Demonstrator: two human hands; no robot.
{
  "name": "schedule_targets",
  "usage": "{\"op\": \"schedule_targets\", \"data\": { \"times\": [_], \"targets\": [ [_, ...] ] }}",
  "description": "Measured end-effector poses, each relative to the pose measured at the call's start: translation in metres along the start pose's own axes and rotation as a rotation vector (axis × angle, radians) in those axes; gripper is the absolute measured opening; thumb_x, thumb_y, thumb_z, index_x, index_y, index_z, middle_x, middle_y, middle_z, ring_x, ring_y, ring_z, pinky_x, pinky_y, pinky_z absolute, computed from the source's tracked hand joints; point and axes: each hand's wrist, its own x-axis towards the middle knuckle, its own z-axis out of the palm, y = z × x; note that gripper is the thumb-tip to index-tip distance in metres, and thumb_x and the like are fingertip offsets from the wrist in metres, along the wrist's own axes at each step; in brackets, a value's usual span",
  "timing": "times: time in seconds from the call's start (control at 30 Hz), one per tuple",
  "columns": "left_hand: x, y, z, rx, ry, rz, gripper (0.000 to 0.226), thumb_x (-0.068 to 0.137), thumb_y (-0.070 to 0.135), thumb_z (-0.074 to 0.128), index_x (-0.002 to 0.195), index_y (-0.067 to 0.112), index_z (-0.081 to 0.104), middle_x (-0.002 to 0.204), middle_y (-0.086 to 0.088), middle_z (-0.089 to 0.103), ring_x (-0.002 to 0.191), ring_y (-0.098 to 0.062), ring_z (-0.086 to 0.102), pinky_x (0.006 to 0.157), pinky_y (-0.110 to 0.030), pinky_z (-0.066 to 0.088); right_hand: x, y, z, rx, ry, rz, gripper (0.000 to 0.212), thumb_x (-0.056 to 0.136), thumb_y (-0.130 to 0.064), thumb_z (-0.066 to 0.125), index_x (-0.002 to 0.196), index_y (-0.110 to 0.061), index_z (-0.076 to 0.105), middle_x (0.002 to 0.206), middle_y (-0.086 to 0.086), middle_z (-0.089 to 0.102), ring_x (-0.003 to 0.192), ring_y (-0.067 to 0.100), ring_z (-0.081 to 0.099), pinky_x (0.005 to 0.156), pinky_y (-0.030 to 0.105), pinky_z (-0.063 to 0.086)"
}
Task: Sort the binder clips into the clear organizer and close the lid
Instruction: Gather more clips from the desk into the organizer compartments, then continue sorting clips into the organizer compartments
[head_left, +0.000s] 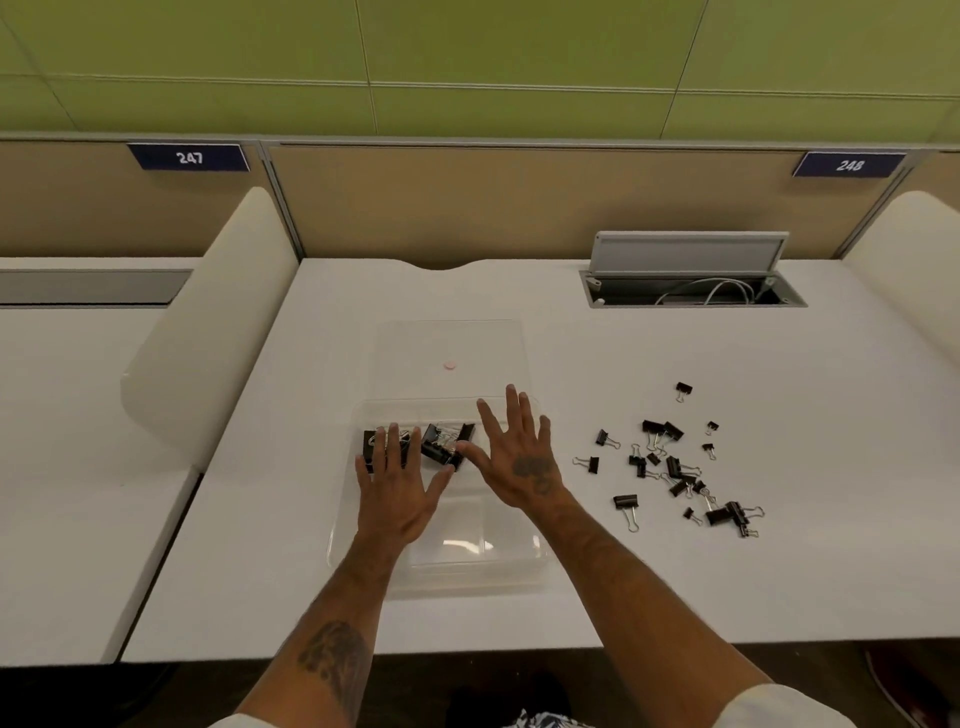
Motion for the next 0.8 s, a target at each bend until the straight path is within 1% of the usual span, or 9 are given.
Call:
{"op": "schedule_targets", "data": {
  "times": [0.07, 0.2, 0.33, 0.47, 0.53, 0.6, 0.67, 0.73, 0.8],
  "targets": [
    [0.006, 0.005, -0.004, -0.032, 0.034, 0.015, 0.089, 0.082, 0.078, 0.001, 0.154, 0.026, 0.008, 0.162, -0.009, 0.004, 0.150, -0.027, -0.003, 0.118, -0.054, 0.003, -0.004, 0.011, -0.002, -0.003, 0.005, 0.030, 0.081, 0.089, -0.073, 0.014, 0.155, -0.026, 0.011, 0.162, 0.014, -0.010, 0.150, 0.031, -0.008, 0.117, 0.056, 0.005],
    [0.016, 0.030, -0.009, -0.060, 0.022, 0.096, 0.089, 0.083, 0.078, 0.002, 0.154, 0.024, 0.002, 0.163, -0.007, -0.003, 0.149, -0.023, -0.011, 0.119, -0.051, -0.004, -0.016, 0.041, -0.007, 0.009, 0.020, 0.099, 0.078, 0.091, -0.070, 0.020, 0.154, -0.024, 0.018, 0.162, 0.015, -0.002, 0.150, 0.031, -0.002, 0.117, 0.057, 0.010],
    [0.026, 0.071, -0.005, -0.066, 0.011, 0.177, 0.088, 0.085, 0.077, 0.006, 0.154, 0.024, 0.002, 0.163, -0.005, -0.004, 0.149, -0.020, -0.012, 0.120, -0.050, -0.003, -0.027, 0.084, -0.014, -0.023, 0.042, 0.169, 0.075, 0.093, -0.068, 0.025, 0.149, -0.020, 0.033, 0.160, 0.020, 0.015, 0.148, 0.035, 0.014, 0.112, 0.059, 0.022],
    [0.034, 0.119, 0.008, -0.070, -0.012, 0.241, 0.087, 0.086, 0.076, 0.010, 0.155, 0.021, 0.007, 0.163, -0.007, 0.002, 0.150, -0.021, -0.007, 0.120, -0.049, 0.000, -0.040, 0.135, -0.022, -0.011, 0.015, 0.244, 0.075, 0.092, -0.066, 0.021, 0.148, -0.019, 0.036, 0.160, 0.018, 0.017, 0.148, 0.033, 0.015, 0.114, 0.057, 0.022],
    [0.037, 0.144, 0.016, -0.051, -0.007, 0.270, 0.088, 0.086, 0.076, 0.008, 0.154, 0.021, 0.010, 0.162, -0.007, 0.006, 0.150, -0.022, -0.004, 0.120, -0.049, 0.003, -0.046, 0.162, -0.028, -0.017, 0.016, 0.265, 0.067, 0.095, -0.059, 0.027, 0.147, -0.017, 0.037, 0.158, 0.019, 0.021, 0.147, 0.033, 0.019, 0.113, 0.055, 0.027],
    [0.041, 0.170, 0.024, -0.046, -0.019, 0.287, 0.089, 0.085, 0.076, 0.006, 0.154, 0.020, 0.012, 0.162, -0.007, 0.008, 0.150, -0.022, -0.002, 0.120, -0.048, 0.003, -0.051, 0.193, -0.031, -0.014, -0.031, 0.277, 0.058, 0.099, -0.046, 0.036, 0.149, -0.017, 0.031, 0.159, 0.016, 0.019, 0.146, 0.031, 0.019, 0.112, 0.047, 0.030],
    [0.044, 0.194, 0.030, -0.055, -0.032, 0.298, 0.089, 0.085, 0.076, 0.007, 0.154, 0.020, 0.015, 0.162, -0.008, 0.011, 0.150, -0.023, 0.002, 0.120, -0.047, 0.006, -0.056, 0.220, -0.033, 0.006, -0.061, 0.289, 0.054, 0.100, -0.037, 0.039, 0.150, -0.019, 0.028, 0.158, 0.012, 0.021, 0.143, 0.028, 0.023, 0.109, 0.041, 0.034],
    [0.046, 0.216, 0.037, -0.052, -0.028, 0.313, 0.091, 0.084, 0.077, 0.004, 0.153, 0.019, 0.019, 0.161, -0.008, 0.015, 0.149, -0.023, 0.006, 0.120, -0.047, 0.010, -0.059, 0.243, -0.034, 0.034, -0.092, 0.301, 0.052, 0.099, -0.032, 0.041, 0.148, -0.019, 0.030, 0.156, 0.008, 0.025, 0.141, 0.025, 0.027, 0.108, 0.039, 0.036],
    [0.048, 0.234, 0.043, -0.054, -0.056, 0.317, 0.089, 0.085, 0.076, 0.007, 0.153, 0.019, 0.020, 0.161, -0.007, 0.014, 0.149, -0.022, 0.005, 0.120, -0.045, 0.012, -0.059, 0.258, -0.037, 0.078, -0.147, 0.303, 0.051, 0.098, -0.029, 0.044, 0.146, -0.019, 0.034, 0.154, 0.004, 0.030, 0.140, 0.023, 0.028, 0.109, 0.039, 0.035]
  ]
}}
